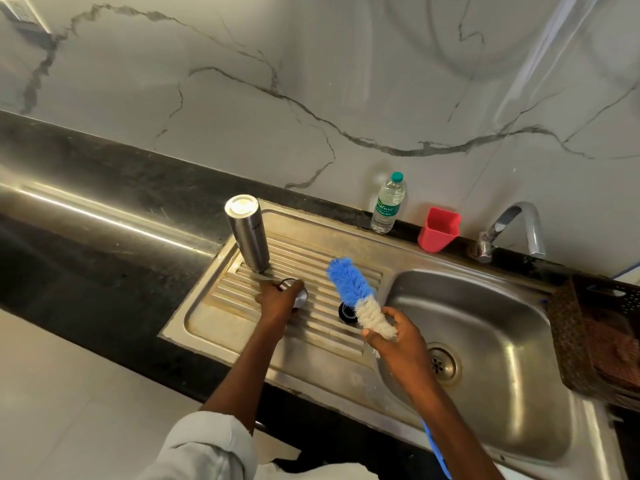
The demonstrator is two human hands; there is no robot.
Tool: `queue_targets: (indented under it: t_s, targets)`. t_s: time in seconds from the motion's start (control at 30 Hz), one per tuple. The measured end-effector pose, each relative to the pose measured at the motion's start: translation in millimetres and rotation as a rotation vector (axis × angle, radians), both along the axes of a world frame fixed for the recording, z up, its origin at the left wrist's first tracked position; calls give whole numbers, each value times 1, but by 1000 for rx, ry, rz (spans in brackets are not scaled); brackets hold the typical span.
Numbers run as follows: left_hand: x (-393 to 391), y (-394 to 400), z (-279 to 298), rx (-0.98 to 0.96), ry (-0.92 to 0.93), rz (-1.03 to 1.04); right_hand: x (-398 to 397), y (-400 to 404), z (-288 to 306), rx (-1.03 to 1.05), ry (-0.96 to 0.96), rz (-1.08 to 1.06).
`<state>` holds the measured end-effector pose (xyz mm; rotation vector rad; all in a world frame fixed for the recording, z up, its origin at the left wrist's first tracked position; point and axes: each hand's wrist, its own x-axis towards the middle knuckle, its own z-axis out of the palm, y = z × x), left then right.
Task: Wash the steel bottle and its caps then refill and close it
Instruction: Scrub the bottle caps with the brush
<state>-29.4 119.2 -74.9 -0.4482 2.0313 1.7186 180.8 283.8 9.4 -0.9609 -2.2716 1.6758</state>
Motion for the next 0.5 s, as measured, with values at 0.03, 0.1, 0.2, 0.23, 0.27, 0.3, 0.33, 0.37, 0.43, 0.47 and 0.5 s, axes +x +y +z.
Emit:
queue_targets:
  t_s: [0.03, 0.1, 0.2, 0.23, 0.27, 0.3, 0.33, 0.37, 0.43, 0.47, 0.5]
  targets:
    - [-2, 0, -3, -121, 75, -68, -1, -1, -1, 2, 1, 5]
    - [-5, 3, -3, -369, 211, -210, -4, -3, -2, 1, -1, 14]
    - [-12, 8, -3, -497, 341, -300, -6, -3, -5, 5, -6, 31]
    - [-16, 10, -3, -504, 371, -302, -7, -3, -4, 7, -5, 32]
    - [-18, 11, -1, -518, 384, -299, -8, -3, -4, 7, -4, 30]
    - [-21, 13, -1, -531, 410, -297, -8, -2, -3, 5, -2, 28]
    - [-23, 16, 1, -541, 429, -302, -8, -2, -2, 4, -1, 25]
    - [-24, 18, 1, -551, 449, -323, -9, -1, -1, 6, 2, 20]
    - [-29, 22, -3, -610, 479, -385, -10, 2, 0, 15, 8, 7]
    - [-31, 24, -4, -655, 500, -420, -11, 3, 0, 15, 10, 1]
    - [-33, 26, -5, -700, 528, -453, -11, 5, 1, 14, 11, -4]
